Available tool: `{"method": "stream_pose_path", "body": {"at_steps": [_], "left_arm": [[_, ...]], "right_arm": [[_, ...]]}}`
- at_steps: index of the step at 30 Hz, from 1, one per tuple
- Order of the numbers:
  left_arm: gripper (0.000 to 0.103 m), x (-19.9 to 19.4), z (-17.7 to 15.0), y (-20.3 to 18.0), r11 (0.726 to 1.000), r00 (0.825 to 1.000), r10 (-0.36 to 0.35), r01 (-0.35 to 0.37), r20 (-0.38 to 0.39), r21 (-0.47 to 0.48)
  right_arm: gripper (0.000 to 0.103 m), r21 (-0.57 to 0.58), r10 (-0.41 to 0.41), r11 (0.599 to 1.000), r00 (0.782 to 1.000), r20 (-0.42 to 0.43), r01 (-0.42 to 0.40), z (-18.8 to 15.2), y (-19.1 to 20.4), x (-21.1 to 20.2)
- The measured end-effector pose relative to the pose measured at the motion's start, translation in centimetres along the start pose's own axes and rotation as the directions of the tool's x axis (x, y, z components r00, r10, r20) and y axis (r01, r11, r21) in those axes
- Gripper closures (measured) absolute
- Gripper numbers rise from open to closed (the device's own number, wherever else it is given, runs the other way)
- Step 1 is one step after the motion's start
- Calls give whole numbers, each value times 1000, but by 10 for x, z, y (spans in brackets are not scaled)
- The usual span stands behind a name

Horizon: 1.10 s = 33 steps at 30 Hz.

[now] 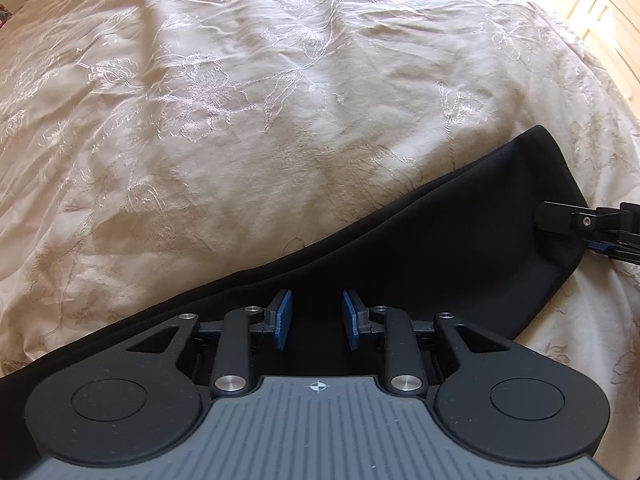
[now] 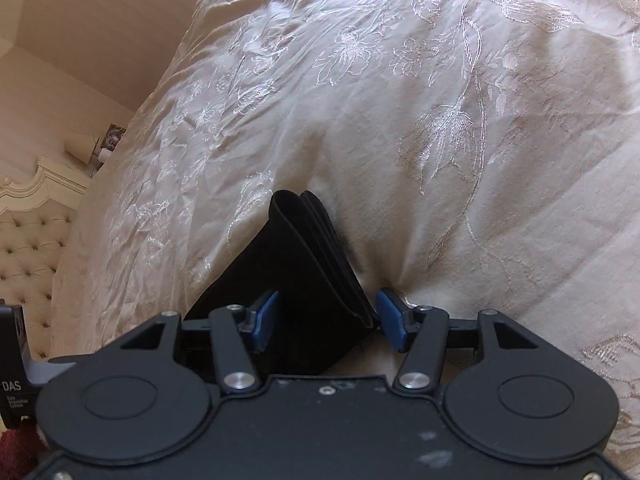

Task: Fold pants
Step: 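Move the right gripper to the cuff end while the left gripper holds the pants, then grasp the cuff end with the right gripper and fold it toward the waist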

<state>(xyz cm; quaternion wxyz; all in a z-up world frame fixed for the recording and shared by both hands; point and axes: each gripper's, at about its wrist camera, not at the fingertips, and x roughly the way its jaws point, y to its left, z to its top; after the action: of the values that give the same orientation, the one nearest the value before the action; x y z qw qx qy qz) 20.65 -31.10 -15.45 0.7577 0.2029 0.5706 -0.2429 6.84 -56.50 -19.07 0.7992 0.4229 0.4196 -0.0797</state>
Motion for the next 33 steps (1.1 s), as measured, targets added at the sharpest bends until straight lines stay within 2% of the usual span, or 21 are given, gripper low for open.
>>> {"method": "stream_pose_path", "body": {"at_steps": [1,2,3,6,8,12,15,17,19,21,22,24,25,27,30,33], "left_arm": [[76,0,1,0,1000,1000,-1,1,-1,0],[76,-1,2,0,1000,1000,-4,4,-3,0],[76,-2,3,1,1000,1000,-8,8,-4,1],[76,-8,3,5,1000,1000,-13,13,4,-5],[76,-17,1,12,999,999,22,-22,28,-26],[76,-25,-14,39,985,993,98,-88,64,-146],[76,-31,-27,61,962,989,122,-97,85,-256],[76,-41,-37,67,953,983,133,-92,127,-290],[76,-51,-46,65,957,978,127,-76,168,-280],[76,-54,-51,58,968,978,112,-68,177,-241],[76,-48,-50,54,976,983,90,-56,158,-208],[76,-23,-45,42,995,999,26,-24,24,-93],[76,-16,-45,33,998,999,55,-55,1,-17],[76,-21,-46,27,995,996,82,-84,39,46],[76,-42,-50,47,998,998,36,-33,53,-61],[76,-63,-63,76,987,997,57,-47,59,-155]], "right_arm": [[53,-16,-6,1000,1000,-2,5,0,1,-2],[70,-25,-5,1000,1000,-7,4,-1,3,-4],[81,-17,7,1000,1000,-13,-7,-3,4,-7],[82,-26,-10,1000,1000,21,11,-3,18,-16],[82,-35,-13,999,998,56,15,-2,31,-29],[82,-37,13,999,995,97,-10,0,52,-53],[82,-94,2,996,993,118,9,2,69,-65],[82,-109,-6,994,993,118,20,3,77,-70],[82,-114,-20,993,992,121,34,4,84,-73],[82,-127,-34,991,991,128,51,2,91,-76],[82,-132,-39,990,990,134,56,-1,95,-79],[82,-145,-44,987,988,145,65,-5,107,-83],[82,-155,-40,986,989,143,63,-6,113,-84],[82,-181,-56,980,987,153,83,-11,129,-87],[82,-221,-71,969,980,184,112,-18,154,-95],[82,-263,-82,955,973,216,138,-29,183,-104]]}}
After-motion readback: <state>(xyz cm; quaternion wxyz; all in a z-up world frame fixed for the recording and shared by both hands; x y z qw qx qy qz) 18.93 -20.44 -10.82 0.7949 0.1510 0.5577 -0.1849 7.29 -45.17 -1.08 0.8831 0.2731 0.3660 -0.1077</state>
